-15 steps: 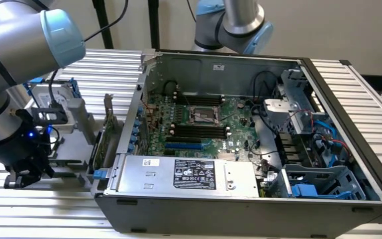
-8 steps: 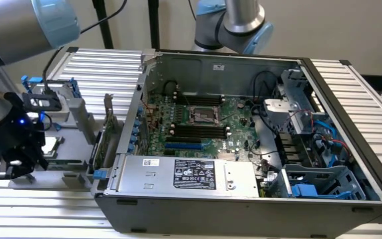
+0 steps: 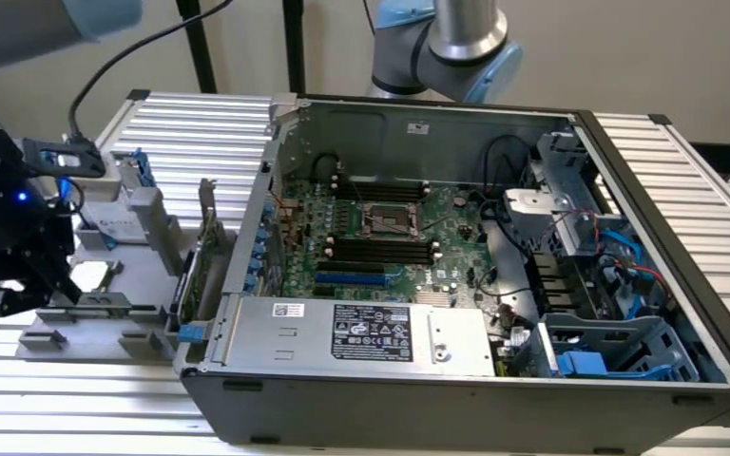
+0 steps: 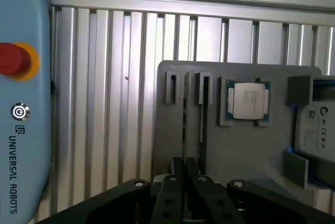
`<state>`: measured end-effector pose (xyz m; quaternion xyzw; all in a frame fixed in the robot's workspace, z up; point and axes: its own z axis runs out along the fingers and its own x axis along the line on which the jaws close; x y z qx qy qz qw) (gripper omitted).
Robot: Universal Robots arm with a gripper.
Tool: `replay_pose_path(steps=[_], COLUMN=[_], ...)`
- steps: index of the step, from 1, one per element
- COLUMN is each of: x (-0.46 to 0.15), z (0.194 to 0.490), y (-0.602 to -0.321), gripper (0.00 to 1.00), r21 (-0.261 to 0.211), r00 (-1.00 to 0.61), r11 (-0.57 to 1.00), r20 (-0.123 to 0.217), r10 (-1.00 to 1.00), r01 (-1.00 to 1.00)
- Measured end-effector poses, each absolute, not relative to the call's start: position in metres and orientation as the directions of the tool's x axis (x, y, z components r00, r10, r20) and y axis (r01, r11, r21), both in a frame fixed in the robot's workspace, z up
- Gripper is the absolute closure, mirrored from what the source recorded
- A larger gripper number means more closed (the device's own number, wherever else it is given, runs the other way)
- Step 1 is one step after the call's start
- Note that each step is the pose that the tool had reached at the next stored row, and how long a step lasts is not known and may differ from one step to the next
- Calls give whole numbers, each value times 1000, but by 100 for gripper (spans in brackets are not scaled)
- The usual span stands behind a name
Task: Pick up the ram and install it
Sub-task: 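Pick up the ram and move it above insertion slot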
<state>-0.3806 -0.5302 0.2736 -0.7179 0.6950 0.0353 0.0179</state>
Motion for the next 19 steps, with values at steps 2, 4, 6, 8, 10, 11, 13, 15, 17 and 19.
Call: replay_pose_path(steps=[2,4,6,8,10,11,13,15,17,19], x=[-378,-375,-371,-366,-361,-358,-351,-344,-337,-330], z=[283,292,301,310,319,323,331,339,345,351], y=[-528,-526,-525,-524,-522,-522,-521,-520,-519,-519], gripper=[86,86,86,86,86,86,86,86,86,86], r21=[23,23,23,23,23,23,23,23,23,23], r00=[31,32,32,32,32,32,32,32,32,32], r11=[-33,-33,-34,-34,-34,-34,-34,-34,-34,-34], r20=[-76,-76,-76,-76,-76,-76,-76,-76,-76,-76], r10=[-997,-997,-997,-997,-997,-997,-997,-997,-997,-997], r01=[-999,-999,-999,-999,-999,-999,-999,-999,-999,-999])
